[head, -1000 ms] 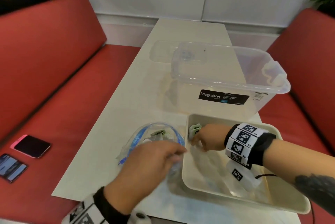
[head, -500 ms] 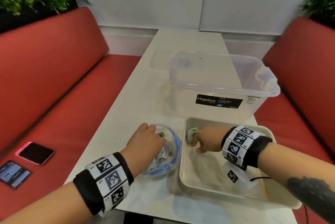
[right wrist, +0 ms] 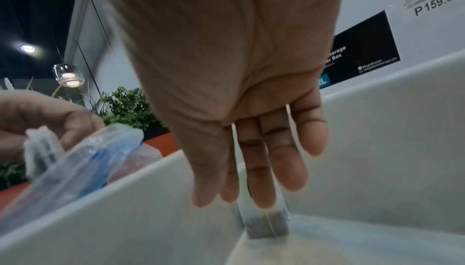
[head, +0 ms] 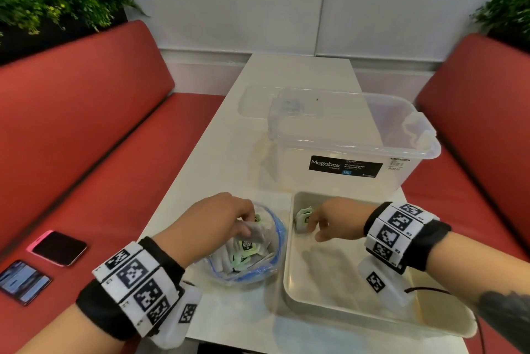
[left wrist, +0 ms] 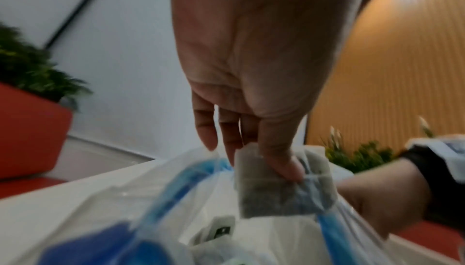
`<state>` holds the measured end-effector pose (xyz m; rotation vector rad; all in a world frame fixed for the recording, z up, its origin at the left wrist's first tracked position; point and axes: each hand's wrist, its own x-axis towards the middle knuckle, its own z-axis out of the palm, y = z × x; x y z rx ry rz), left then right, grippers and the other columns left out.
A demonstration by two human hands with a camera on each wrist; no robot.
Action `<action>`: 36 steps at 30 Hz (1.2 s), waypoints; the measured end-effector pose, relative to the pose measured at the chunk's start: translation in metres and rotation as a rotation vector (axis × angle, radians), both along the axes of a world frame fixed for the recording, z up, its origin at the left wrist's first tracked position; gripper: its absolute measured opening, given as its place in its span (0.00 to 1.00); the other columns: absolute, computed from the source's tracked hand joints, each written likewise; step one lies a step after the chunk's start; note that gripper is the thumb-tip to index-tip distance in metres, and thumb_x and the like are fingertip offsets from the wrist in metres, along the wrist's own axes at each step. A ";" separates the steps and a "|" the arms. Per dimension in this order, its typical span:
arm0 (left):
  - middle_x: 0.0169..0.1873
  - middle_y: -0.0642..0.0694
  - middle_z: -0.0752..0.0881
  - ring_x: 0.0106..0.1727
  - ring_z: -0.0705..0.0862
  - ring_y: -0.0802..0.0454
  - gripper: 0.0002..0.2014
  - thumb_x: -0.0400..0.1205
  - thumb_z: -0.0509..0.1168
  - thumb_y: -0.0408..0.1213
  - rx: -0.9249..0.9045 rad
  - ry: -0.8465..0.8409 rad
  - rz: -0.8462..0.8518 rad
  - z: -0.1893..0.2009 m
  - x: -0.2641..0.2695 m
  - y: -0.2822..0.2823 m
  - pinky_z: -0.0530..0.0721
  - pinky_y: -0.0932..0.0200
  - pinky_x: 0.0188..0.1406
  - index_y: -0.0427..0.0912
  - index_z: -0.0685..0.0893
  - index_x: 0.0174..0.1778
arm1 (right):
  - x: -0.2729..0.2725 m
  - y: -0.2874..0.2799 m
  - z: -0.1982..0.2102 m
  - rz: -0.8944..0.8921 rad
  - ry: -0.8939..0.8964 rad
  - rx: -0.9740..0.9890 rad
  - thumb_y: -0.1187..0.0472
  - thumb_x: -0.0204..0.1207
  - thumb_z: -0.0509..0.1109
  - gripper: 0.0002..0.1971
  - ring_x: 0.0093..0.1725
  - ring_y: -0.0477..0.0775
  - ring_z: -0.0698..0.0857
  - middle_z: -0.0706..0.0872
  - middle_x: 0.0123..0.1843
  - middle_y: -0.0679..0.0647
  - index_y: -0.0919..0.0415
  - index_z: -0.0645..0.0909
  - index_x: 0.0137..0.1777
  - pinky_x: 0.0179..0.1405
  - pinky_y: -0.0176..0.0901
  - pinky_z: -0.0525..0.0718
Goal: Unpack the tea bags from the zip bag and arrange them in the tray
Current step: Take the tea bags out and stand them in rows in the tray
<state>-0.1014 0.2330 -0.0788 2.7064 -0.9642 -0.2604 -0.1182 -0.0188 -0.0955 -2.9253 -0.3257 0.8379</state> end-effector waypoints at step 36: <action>0.65 0.69 0.73 0.61 0.74 0.75 0.04 0.78 0.69 0.41 -0.523 -0.023 -0.052 -0.016 -0.049 -0.052 0.70 0.79 0.59 0.52 0.89 0.45 | -0.007 0.015 0.056 -0.632 -0.199 0.669 0.72 0.72 0.64 0.07 0.13 0.47 0.75 0.81 0.26 0.55 0.60 0.78 0.40 0.12 0.33 0.71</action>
